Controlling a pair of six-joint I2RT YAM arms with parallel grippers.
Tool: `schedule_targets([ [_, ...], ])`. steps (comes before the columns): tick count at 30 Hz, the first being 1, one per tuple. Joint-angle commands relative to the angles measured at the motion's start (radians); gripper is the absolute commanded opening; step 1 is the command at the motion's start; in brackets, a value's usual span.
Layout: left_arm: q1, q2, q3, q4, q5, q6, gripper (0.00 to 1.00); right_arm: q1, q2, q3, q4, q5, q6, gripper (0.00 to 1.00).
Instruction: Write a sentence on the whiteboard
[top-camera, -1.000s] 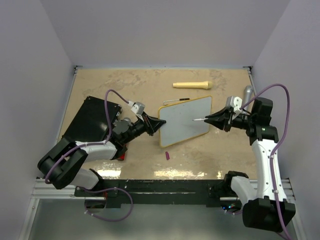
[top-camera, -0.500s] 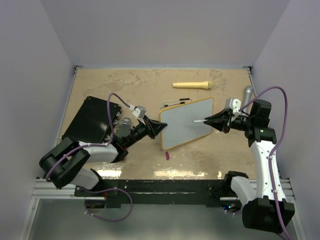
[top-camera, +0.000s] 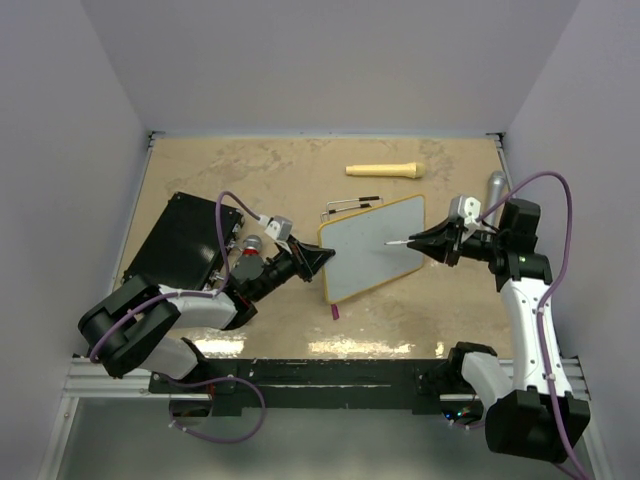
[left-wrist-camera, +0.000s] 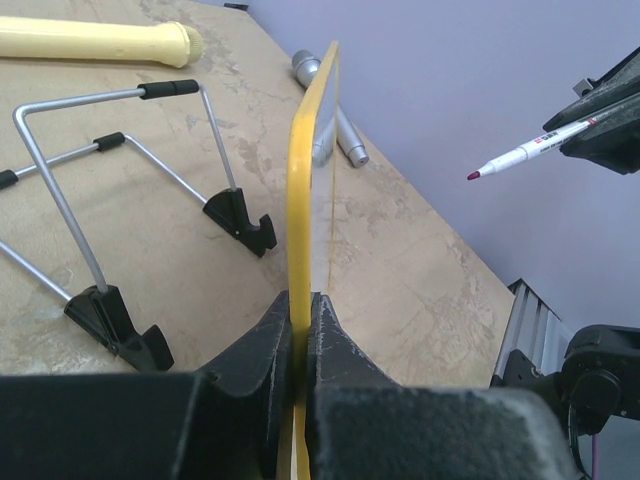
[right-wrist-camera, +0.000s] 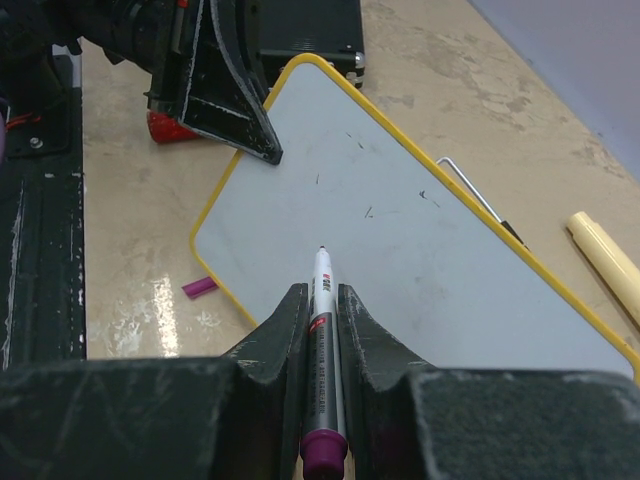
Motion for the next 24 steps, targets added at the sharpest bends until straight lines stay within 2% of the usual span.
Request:
schedule_targets([
  [1,-0.006,-0.015,-0.022,0.012,-0.041,0.002,0.0,0.004,0.002,-0.003,-0.042,0.008,-0.058,0.0],
  [6,-0.017,-0.01,-0.018,0.022,-0.045,-0.008,0.0,0.033,0.013,0.003,-0.036,0.053,-0.069,0.0],
  [9,-0.023,0.0,-0.01,0.028,-0.044,-0.016,0.0,0.085,0.023,0.008,0.03,0.126,0.0,0.0],
  [17,-0.043,0.016,0.014,0.007,-0.073,-0.051,0.0,0.23,0.045,0.048,0.067,0.244,0.023,0.0],
  [20,-0.046,0.02,0.048,-0.073,-0.078,-0.077,0.0,0.256,0.053,0.063,0.057,0.255,0.008,0.0],
  [24,-0.046,0.022,0.037,-0.047,-0.108,-0.1,0.0,0.276,0.045,0.066,0.061,0.248,0.001,0.0],
])
